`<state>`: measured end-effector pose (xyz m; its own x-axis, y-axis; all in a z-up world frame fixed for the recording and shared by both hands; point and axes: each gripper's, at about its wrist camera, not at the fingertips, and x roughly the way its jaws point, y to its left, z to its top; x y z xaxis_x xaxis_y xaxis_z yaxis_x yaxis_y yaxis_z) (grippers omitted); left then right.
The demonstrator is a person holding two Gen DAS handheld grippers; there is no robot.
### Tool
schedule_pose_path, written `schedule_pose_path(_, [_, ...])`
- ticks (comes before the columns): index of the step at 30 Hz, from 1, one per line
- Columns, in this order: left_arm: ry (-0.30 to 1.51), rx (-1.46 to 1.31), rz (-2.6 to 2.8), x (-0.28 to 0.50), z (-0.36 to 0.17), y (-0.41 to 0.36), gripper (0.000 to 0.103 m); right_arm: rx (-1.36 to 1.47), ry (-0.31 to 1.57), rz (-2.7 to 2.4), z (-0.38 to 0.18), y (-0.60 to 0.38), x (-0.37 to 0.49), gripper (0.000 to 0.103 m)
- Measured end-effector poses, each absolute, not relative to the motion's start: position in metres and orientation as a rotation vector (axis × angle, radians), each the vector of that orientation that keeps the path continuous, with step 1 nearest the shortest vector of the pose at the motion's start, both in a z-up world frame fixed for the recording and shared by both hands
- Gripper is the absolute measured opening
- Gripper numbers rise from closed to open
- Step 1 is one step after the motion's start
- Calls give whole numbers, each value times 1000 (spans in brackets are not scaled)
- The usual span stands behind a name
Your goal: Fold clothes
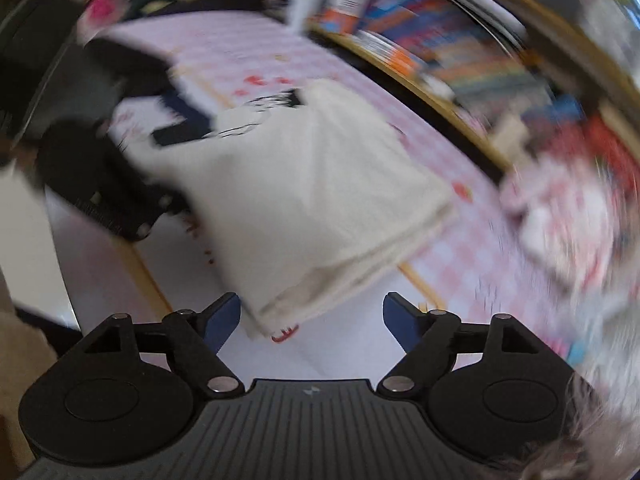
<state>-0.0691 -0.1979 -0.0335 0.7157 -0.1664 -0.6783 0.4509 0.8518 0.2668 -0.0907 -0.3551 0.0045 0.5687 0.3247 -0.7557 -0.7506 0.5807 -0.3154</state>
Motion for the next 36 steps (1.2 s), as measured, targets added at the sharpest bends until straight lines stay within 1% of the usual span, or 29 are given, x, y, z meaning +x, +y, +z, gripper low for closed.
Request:
schedule_pose_path(5, [699,427,-354,-68,-33,-198,79,-969,576,752,-21,-323,-106,77])
schedule_pose_path(7, [699,425,-354,-68,-33,-197,79,-1063,536,766,-31,-312,-110,75])
schedule_pose_path(9, [698,424,-354,-69,-34,-197,79,-1120,511,778,-38,-305,-110,75])
schedule_pose_path(11, [695,421,-355,-70,-35,-196,79,-1159,495,781,-45,-299,-109,72])
schedule_pose_path(12, [694,419,-355,-71,-35,-195,79,-1172,491,779,-48,-298,-108,68])
schedule_pose_path(14, [694,421,-357,-72,-37,-195,79,-1186,491,764,-51,-295,-105,51])
schedule_pose_path(16, [693,428,-358,-74,-39,-194,79,-1193,498,748,-52,-292,-99,18])
schedule_pose_path(17, [691,439,-358,-75,-40,-194,79,-1167,504,747,-47,-292,-96,15])
schedule_pose_path(18, [690,457,-358,-77,-41,-193,74,-1142,510,745,-43,-292,-93,14])
schedule_pose_path(19, [694,483,-360,-79,-43,-193,54,-1116,513,743,-37,-293,-91,13])
schedule_pose_path(20, [697,512,-358,-82,-45,-193,49,-1088,504,736,-29,-294,-88,13])
schedule_pose_path(21, [699,552,-343,-84,-48,-192,40,-1072,496,728,-22,-295,-86,13])
schedule_pose_path(22, [693,600,-329,-87,-52,-191,37,-1058,489,719,-16,-295,-84,13])
schedule_pose_path(26, [683,710,-298,-93,-60,-180,37,-1033,483,689,1,-299,-74,13])
schedule_pose_path(30, [657,798,-310,-93,-64,-173,37,-1035,504,689,-2,-303,-75,13])
schedule_pose_path(31, [649,820,-322,-93,-64,-173,30,-1035,509,689,-3,-304,-75,13])
schedule_pose_path(32, [642,841,-334,-94,-65,-173,24,-1036,514,689,-4,-304,-75,13])
schedule_pose_path(33, [632,863,-344,-94,-66,-173,14,-1036,519,689,-5,-305,-76,13])
schedule_pose_path(34, [619,886,-351,-96,-66,-173,8,-1037,524,688,-5,-306,-76,13])
schedule_pose_path(36, [605,899,-362,-98,-64,-173,6,-1036,541,692,-9,-309,-78,12])
